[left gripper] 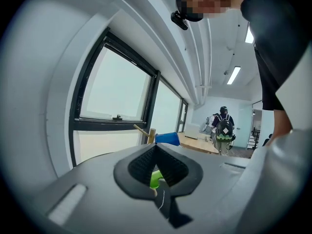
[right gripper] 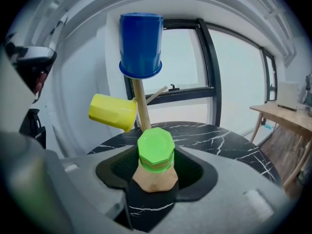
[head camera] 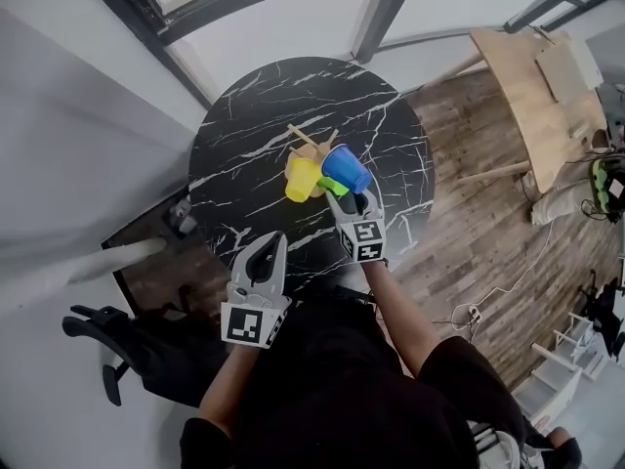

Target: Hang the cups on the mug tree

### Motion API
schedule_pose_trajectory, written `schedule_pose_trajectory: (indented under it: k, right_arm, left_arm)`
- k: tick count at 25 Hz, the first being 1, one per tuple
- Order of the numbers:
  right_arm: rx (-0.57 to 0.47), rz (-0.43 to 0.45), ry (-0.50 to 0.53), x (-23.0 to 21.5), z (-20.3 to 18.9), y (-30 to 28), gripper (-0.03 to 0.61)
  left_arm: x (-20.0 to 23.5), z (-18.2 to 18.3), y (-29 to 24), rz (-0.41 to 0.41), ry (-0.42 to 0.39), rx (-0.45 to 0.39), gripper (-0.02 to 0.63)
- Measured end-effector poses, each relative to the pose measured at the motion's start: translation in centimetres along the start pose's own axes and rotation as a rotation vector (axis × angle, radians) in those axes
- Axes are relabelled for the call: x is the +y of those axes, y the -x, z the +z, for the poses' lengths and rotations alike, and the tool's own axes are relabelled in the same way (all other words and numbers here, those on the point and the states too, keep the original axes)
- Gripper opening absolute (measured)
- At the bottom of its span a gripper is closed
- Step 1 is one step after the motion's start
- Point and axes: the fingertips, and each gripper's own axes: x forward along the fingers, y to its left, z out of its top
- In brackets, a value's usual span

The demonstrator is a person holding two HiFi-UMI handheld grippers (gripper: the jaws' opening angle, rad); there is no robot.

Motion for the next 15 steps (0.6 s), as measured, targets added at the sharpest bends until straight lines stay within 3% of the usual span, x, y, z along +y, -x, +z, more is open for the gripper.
schedule_pose_trajectory:
  k: [15]
  right_arm:
    - [0.045, 0.009, -0.007, -0.3, -1.4, -0.4, 0.229]
  left_arm:
    - [0.2, -0.4, 0.0, 0.015, 0.012, 0.006, -0.002]
